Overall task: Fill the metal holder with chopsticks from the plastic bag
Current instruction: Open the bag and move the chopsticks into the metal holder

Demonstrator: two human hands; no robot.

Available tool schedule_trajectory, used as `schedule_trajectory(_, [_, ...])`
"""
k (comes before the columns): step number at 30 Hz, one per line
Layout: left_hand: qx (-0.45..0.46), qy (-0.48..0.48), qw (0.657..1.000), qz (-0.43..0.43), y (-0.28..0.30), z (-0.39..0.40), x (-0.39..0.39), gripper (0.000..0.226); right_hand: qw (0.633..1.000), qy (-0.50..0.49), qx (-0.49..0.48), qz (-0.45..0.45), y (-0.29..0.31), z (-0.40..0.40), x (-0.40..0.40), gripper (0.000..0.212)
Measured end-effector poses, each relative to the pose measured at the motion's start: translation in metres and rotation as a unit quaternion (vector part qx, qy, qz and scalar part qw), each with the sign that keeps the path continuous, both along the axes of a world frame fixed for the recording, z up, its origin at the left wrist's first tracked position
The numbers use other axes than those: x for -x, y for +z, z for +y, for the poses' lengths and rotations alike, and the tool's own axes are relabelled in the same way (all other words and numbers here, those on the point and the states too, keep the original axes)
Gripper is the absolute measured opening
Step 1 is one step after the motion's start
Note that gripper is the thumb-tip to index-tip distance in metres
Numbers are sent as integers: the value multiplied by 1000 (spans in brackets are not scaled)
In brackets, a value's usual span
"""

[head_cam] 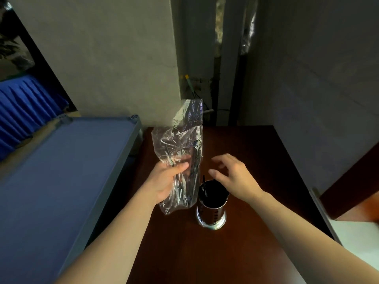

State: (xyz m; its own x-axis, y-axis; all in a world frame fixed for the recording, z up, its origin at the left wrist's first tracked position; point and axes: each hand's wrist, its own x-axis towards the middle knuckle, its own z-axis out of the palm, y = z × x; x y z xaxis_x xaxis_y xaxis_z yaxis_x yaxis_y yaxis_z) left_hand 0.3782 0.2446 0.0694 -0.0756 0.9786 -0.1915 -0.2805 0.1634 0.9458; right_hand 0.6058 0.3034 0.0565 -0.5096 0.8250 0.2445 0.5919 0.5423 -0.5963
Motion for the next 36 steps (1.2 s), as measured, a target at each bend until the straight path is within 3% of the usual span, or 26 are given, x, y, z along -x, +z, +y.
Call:
schedule_trajectory(4, [-16,-45,996,-75,10,6,0,39,989,40,113,82,26,-7,15,36])
schedule_trajectory(9, [-27,-93,992,-76,20,10,6,53,978,-5,135,161,45,-5,24,13])
schedule_trajectory(13, [4,-77,997,-25,20,11,9,53,986,-56,48,150,56,2,23,19])
schedule_trajectory(17, [36,-69,997,-31,18,10,7,39,989,-72,-75,101,60,6,20,23])
schedule_trajectory(19, [31,-79,996,-35,18,10,7,34,987,-90,-83,101,57,6,20,21])
schedule_trajectory(23, [24,-94,994,-57,21,10,4,42,984,-113,43,133,48,3,26,16])
schedule_trajectory(26, [10,-113,993,-27,24,11,-2,40,977,-85,100,169,44,-2,30,12])
schedule_trajectory(30, [-11,-125,992,34,24,14,-9,49,969,-47,142,197,41,-6,37,10])
schedule_trajectory(36, [-41,-80,990,105,24,16,-7,28,978,-57,121,162,49,-5,35,12])
